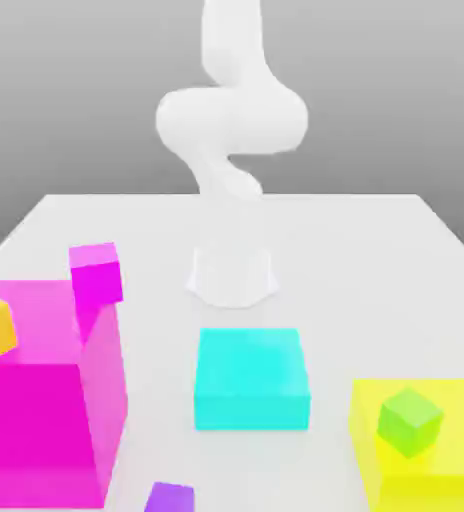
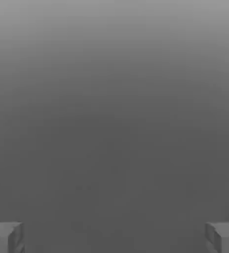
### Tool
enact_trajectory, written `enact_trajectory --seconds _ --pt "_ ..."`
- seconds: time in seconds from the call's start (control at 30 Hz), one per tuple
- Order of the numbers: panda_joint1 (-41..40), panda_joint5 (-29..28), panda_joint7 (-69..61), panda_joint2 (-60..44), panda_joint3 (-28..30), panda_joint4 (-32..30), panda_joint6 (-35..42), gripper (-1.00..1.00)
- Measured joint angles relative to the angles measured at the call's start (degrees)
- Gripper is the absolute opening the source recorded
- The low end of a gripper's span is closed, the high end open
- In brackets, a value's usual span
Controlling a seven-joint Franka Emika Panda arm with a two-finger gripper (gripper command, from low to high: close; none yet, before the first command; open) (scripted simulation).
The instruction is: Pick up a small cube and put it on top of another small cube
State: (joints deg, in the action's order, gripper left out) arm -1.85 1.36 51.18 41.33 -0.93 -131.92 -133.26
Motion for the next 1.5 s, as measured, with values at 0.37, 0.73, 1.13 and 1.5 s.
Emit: enact_trajectory --seconds 0.37,0.73,1.13,1.5 --pt "-7.45 2.99 25.99 -19.93 -4.94 -0.6 -6.52 0.0" --pt "-11.45 -0.18 55.9 -39.74 -7.04 -1.24 -13.1 0.0" --pt "-7.94 -2.87 86.26 -61.46 -1.15 -1.57 -20.9 0.0" --pt "-7.31 -3.16 87.57 -69.83 -0.34 0.07 -27.21 -1.0"
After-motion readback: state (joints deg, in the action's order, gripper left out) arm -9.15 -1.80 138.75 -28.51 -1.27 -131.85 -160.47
